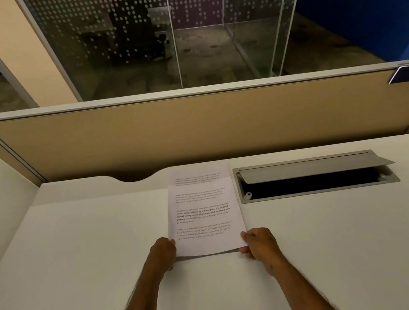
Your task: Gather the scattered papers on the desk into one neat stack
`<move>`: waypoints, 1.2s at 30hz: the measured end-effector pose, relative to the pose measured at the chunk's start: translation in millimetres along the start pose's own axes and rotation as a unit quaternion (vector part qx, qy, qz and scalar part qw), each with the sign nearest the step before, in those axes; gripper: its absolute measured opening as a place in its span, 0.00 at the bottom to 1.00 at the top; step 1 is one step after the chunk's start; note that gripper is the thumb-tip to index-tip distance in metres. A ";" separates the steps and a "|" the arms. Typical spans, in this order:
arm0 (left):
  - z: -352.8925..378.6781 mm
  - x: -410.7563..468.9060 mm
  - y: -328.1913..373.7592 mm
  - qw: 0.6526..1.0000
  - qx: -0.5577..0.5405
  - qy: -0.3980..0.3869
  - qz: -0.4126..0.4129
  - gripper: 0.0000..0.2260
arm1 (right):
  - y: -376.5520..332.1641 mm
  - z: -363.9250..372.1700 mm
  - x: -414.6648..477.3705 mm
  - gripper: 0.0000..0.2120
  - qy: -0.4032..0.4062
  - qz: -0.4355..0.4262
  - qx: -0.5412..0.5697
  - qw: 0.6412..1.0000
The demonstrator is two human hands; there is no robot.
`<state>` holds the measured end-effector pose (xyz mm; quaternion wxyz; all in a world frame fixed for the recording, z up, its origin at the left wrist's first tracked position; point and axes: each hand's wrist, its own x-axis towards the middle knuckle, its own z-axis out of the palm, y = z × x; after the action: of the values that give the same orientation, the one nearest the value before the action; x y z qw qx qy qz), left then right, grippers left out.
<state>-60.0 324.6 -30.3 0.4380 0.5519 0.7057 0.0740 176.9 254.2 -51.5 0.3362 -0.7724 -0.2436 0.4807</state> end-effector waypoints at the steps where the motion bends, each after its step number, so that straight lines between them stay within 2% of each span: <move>1: -0.5 -1.5 -0.1 1.000 0.001 0.006 -0.004 0.17 | 2.0 0.2 -1.8 0.11 0.009 -0.001 0.004 1.000; 3: -1.1 -5.2 -2.5 0.999 -0.015 0.023 -0.022 0.15 | 3.1 1.4 -5.1 0.11 0.029 -0.005 0.012 0.999; 7: 1.2 -18.3 -12.7 0.988 -0.125 0.071 -0.064 0.13 | 0.6 1.3 -8.0 0.11 0.037 -0.007 0.035 0.999; 12: 10.8 -32.3 -24.3 0.967 -0.204 0.137 -0.070 0.13 | 3.9 2.2 -9.8 0.09 0.070 -0.012 0.033 0.997; 18: 12.9 -38.9 -23.0 0.959 -0.228 0.152 -0.071 0.11 | 5.6 10.1 -14.0 0.08 0.106 -0.040 0.028 0.993; 22: 12.4 -35.9 -24.5 0.950 -0.255 0.157 -0.086 0.12 | 6.5 12.4 -16.4 0.05 0.119 -0.026 0.048 0.991; 25: 12.8 -34.8 -25.8 0.944 -0.276 0.158 -0.087 0.12 | 7.8 12.3 -15.6 0.06 0.132 -0.014 0.054 0.990; 26: 13.5 -34.4 -26.8 0.944 -0.277 0.160 -0.085 0.13 | 7.8 11.9 -16.3 0.03 0.134 -0.010 0.063 0.989; 29: 14.7 -33.9 -26.3 0.941 -0.282 0.166 -0.086 0.12 | 8.5 12.4 -15.0 0.08 0.143 -0.006 0.070 0.987; 36: 16.8 -30.8 -25.7 0.940 -0.284 0.169 -0.081 0.05 | 6.7 14.3 -17.6 0.09 0.153 -0.007 0.081 0.985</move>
<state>-66.4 282.5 -39.0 0.4555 0.3249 0.7612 0.3279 157.0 241.5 -50.8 0.4344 -0.8052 -0.1550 0.3727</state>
